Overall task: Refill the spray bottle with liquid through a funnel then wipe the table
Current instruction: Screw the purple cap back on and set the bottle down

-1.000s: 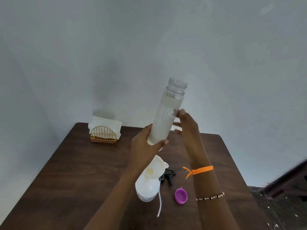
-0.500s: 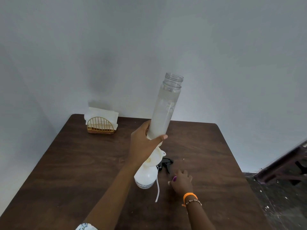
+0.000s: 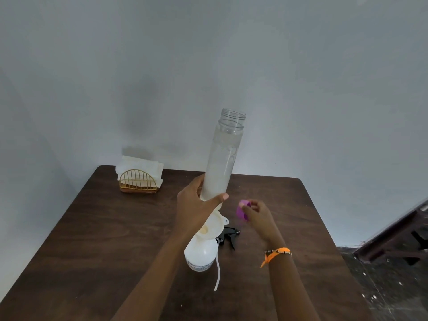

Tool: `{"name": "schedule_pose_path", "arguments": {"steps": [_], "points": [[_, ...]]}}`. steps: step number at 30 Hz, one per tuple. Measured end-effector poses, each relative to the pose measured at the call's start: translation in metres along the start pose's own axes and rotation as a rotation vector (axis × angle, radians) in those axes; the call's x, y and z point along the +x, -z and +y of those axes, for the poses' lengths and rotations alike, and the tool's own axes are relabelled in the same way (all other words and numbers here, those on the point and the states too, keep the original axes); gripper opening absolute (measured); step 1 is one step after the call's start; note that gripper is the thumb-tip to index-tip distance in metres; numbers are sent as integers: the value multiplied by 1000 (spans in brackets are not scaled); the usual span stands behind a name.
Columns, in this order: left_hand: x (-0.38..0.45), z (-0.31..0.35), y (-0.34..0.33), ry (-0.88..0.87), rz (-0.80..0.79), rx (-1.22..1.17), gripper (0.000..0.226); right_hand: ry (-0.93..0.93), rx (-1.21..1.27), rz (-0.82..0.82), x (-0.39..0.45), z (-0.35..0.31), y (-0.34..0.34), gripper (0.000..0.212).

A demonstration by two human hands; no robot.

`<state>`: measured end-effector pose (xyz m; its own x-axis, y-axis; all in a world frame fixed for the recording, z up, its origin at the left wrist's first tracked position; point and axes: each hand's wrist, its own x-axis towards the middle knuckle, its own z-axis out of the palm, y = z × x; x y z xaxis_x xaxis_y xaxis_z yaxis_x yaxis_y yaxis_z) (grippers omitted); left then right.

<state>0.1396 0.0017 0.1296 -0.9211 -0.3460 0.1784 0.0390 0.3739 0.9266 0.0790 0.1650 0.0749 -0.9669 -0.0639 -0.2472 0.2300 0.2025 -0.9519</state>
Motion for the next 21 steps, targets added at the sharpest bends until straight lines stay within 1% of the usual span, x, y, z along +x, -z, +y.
{"name": "schedule_pose_path", "arguments": {"steps": [2, 4, 7, 9, 11, 14, 18, 21], "points": [[1, 0, 0, -1, -2, 7, 63, 67, 198, -18, -5, -34, 1, 34], [1, 0, 0, -8, -1, 5, 62, 144, 335, -18, -8, -68, 2, 35], [2, 2, 1, -28, 0, -3, 60, 273, 566, -33, -13, -117, 5, 16], [3, 4, 2, -44, -4, -15, 61, 362, 741, -114, -17, -146, 7, 8], [4, 7, 3, -51, -3, -35, 66, 452, 857, -202, -21, -170, 8, 9], [8, 12, 7, -58, 11, -68, 63, 576, 846, -238, -21, -200, 3, 8], [17, 27, 14, -80, 26, -104, 51, 684, 733, -208, -18, -229, -11, 8], [23, 41, 19, -119, 48, -89, 50, 766, 631, -234, -16, -242, -16, 13]]}}
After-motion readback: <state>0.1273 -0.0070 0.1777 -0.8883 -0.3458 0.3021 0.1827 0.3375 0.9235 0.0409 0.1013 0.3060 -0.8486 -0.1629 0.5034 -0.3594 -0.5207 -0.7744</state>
